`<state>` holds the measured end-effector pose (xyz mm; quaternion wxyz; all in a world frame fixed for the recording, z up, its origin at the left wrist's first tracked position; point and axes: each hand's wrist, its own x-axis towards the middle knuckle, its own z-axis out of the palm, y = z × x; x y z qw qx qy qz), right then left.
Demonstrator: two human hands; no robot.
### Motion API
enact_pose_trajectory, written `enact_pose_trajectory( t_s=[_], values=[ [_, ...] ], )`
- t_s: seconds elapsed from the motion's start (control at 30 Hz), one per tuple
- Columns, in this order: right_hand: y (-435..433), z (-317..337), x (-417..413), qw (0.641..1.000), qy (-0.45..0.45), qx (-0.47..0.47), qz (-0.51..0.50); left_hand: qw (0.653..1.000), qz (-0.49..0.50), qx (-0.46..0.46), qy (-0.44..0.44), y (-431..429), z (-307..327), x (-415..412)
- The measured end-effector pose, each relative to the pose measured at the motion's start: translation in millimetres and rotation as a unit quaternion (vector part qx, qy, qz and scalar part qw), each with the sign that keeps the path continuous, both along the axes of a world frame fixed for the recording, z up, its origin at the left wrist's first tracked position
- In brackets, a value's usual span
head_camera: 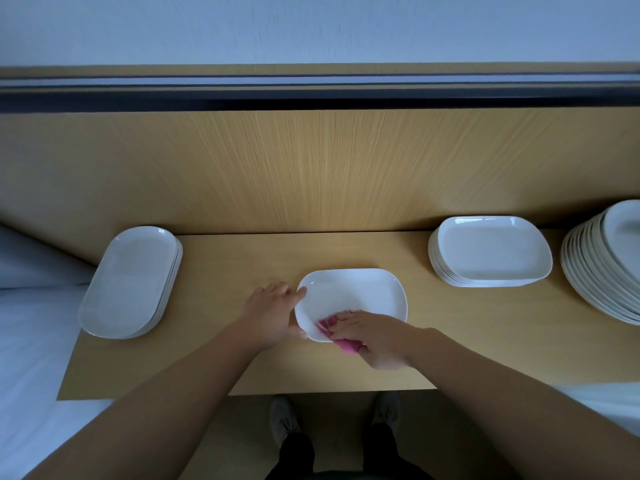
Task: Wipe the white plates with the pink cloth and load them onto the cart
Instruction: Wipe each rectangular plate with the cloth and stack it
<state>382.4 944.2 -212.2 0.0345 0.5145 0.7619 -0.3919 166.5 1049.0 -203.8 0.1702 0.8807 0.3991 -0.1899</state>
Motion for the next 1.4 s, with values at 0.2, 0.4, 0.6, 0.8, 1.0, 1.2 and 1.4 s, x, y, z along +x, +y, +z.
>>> enact_pose_trajectory(
  t_s=[0.2, 0.4, 0.6, 0.8, 1.0, 1.2, 1.4],
  values=[
    [-15, 8, 42, 0.997, -0.060, -0.039, -0.027, 1.000, 0.005, 0.005, 0.006, 1, 2, -1],
    [-16, 7, 62, 0.992, -0.124, -0.027, -0.021, 1.000, -0.017, 0.025, 0.008, 1, 8, 0],
    [9, 19, 66, 0.984, -0.080, 0.151, -0.041, 0.993, -0.102, 0.031, -0.045, -6, 13, 10],
    [34, 12, 54, 0.968, -0.202, 0.139, 0.047, 0.995, -0.090, -0.040, -0.032, -15, 3, 14],
    [19, 4, 56, 0.963, -0.241, 0.121, -0.006, 0.992, -0.116, -0.049, 0.007, -8, 4, 16],
    [-3, 1, 61, 0.971, -0.223, 0.086, -0.001, 0.987, -0.142, -0.054, 0.044, -8, 7, 21],
    [-23, 0, 58, 0.976, -0.200, 0.080, -0.011, 0.985, -0.152, -0.052, 0.070, -11, 7, 23]
  ],
)
